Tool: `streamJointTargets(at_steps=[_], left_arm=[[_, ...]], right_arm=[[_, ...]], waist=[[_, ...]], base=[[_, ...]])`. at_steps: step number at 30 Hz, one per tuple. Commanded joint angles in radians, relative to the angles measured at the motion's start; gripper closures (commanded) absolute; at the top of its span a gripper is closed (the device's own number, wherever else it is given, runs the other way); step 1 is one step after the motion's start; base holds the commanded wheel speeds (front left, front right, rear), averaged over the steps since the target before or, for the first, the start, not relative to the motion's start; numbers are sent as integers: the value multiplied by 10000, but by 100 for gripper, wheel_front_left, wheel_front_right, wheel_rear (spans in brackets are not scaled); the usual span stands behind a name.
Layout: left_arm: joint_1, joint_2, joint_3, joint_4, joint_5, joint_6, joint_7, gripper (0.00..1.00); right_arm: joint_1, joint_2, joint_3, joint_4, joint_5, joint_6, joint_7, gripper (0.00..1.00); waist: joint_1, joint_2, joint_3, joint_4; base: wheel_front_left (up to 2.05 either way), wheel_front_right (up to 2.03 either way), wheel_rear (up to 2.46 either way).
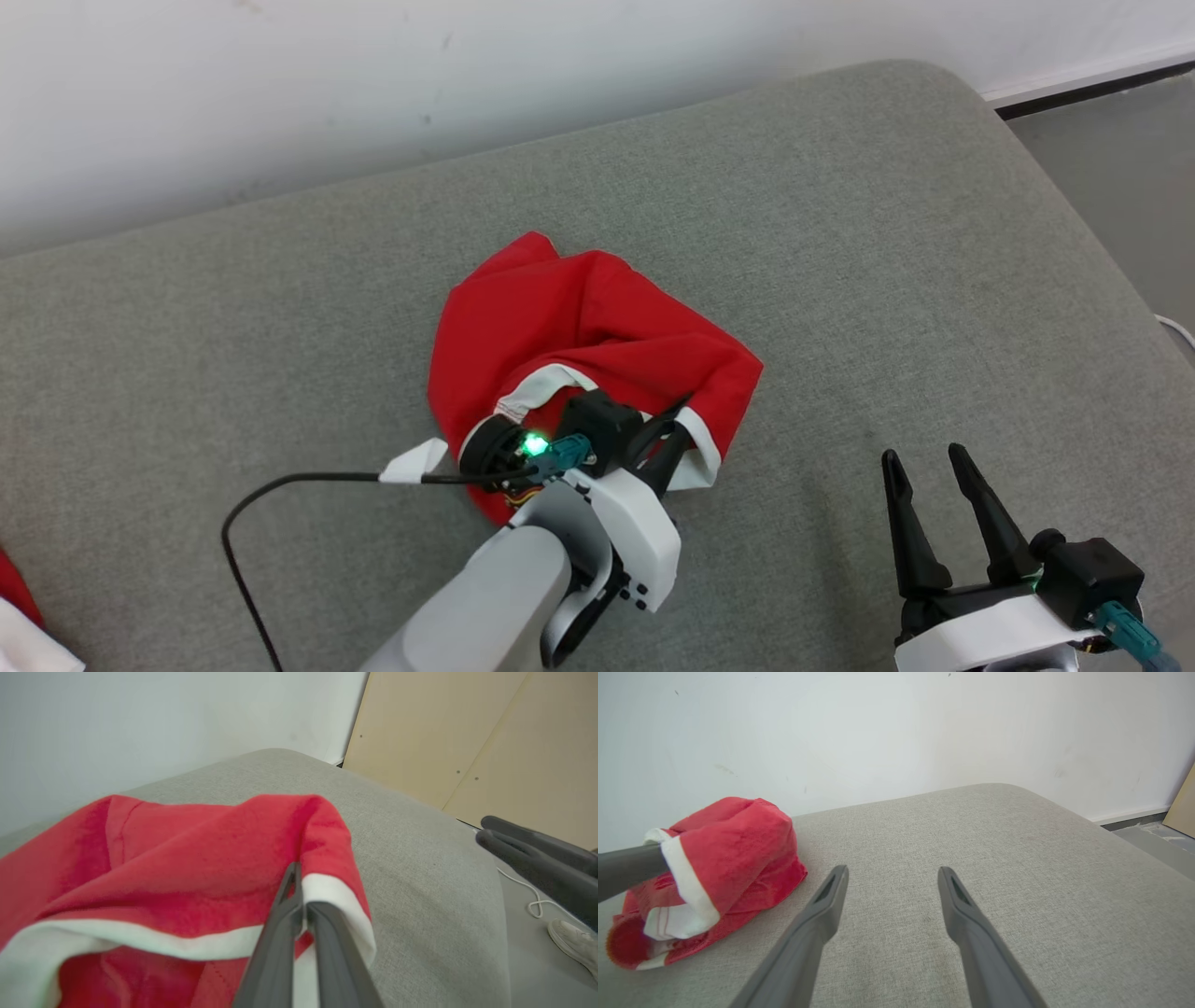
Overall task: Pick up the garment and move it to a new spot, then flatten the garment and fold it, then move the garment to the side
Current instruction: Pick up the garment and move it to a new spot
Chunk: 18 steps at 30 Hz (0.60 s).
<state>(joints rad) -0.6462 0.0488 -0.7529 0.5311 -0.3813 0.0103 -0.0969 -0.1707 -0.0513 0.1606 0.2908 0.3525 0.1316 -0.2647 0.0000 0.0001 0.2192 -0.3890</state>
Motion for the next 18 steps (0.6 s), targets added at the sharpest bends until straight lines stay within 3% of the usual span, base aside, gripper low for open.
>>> streamJointTargets(at_steps=[1, 11, 18], left_arm=[[-228, 42, -362, 313, -334, 128, -318, 0], [-29, 33, -1667, 81, -2391, 727, -1136, 0], [1154, 254, -1490, -300, -2739, 1242, -1526, 0]], right_arm=[[-166, -2, 55, 41, 40, -18, 5, 0], [124, -8, -284, 75, -218, -18, 5, 0], [547, -28, -560, -33, -546, -18, 5, 0]], waist=[[0, -1, 23, -7], [0, -1, -433, 508], [0, -1, -1090, 1157]], base=[[0, 0, 0], [0, 0, 0], [0, 0, 0]])
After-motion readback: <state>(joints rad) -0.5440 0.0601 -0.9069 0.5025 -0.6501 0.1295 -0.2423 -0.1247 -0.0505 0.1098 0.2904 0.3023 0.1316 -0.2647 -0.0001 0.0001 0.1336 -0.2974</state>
